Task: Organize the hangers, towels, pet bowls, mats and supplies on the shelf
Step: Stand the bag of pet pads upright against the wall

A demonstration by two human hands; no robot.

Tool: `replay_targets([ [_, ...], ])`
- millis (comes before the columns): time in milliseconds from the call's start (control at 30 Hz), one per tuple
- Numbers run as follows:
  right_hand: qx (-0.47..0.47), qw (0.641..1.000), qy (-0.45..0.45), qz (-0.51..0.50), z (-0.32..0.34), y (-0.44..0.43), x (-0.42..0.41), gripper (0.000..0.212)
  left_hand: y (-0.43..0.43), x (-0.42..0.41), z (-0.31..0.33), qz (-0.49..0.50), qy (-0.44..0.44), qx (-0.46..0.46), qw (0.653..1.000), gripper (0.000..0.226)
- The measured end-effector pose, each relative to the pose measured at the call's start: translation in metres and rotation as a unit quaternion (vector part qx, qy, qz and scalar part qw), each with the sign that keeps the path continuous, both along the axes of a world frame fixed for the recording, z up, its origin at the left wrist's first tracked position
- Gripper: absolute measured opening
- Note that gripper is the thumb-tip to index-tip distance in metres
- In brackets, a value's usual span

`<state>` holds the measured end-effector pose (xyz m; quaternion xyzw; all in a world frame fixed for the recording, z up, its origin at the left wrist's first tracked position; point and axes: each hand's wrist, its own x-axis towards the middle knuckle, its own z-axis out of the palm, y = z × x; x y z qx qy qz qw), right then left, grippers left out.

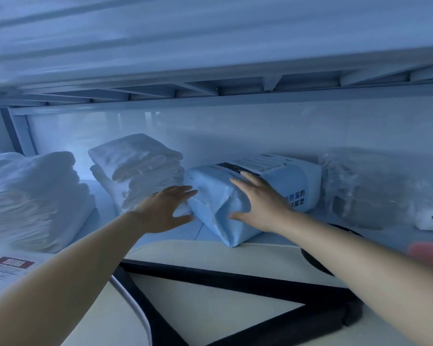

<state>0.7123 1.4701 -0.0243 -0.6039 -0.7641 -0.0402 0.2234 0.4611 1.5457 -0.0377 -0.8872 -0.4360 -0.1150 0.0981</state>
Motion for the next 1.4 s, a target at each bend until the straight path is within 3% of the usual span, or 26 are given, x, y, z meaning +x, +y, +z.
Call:
replay_targets([
  [100,0.01,1.0,-0.004,-0.015,-0.005,0.007,-0.013,0.072,0.005,-0.005,-0.001,-0.01,-0.008,-0.008,1.0,0.07],
  [267,0.052,0.997,0.063,0.0,-0.009,0.007,-0.015,0.053,0.01,0.001,-0.003,-0.039,-0.045,-0.004,0.998,0.078],
  [500,0.036,0.998,0.055,0.02,-0.003,0.005,-0.003,0.052,0.02,0.011,-0.006,-0.061,-0.079,-0.002,0.995,0.089],
  [900,-0.002,0.997,0.077,0.021,0.011,0.0,0.029,0.046,0.027,0.026,-0.003,-0.099,-0.089,0.027,0.991,0.085],
  [1033,0.008,0.996,0.094,-0.006,0.008,-0.001,0.042,0.047,0.029,0.013,-0.008,-0.084,-0.092,0.015,0.992,0.083],
  [1267,0.075,0.996,0.037,-0.025,-0.005,-0.032,0.03,0.054,0.036,0.008,-0.011,-0.046,-0.169,-0.077,0.982,0.085],
  [1400,0.09,0.994,0.045,-0.034,-0.011,-0.052,0.017,0.05,0.03,0.01,-0.02,-0.048,-0.143,-0.074,0.986,0.086],
])
